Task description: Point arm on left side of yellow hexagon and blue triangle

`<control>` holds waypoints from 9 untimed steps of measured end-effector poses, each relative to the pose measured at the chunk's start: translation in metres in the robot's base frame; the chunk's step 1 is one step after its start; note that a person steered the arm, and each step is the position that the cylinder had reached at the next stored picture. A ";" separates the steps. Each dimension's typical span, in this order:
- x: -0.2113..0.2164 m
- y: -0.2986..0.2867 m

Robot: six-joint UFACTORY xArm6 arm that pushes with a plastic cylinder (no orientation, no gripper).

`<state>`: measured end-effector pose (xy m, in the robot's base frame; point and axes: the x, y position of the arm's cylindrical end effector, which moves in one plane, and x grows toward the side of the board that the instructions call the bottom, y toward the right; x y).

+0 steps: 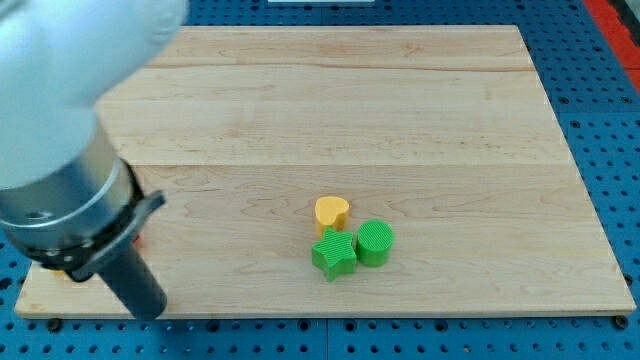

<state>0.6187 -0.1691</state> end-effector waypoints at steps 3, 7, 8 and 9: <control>-0.006 -0.135; -0.069 -0.135; -0.070 -0.118; -0.065 -0.096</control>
<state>0.5534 -0.2648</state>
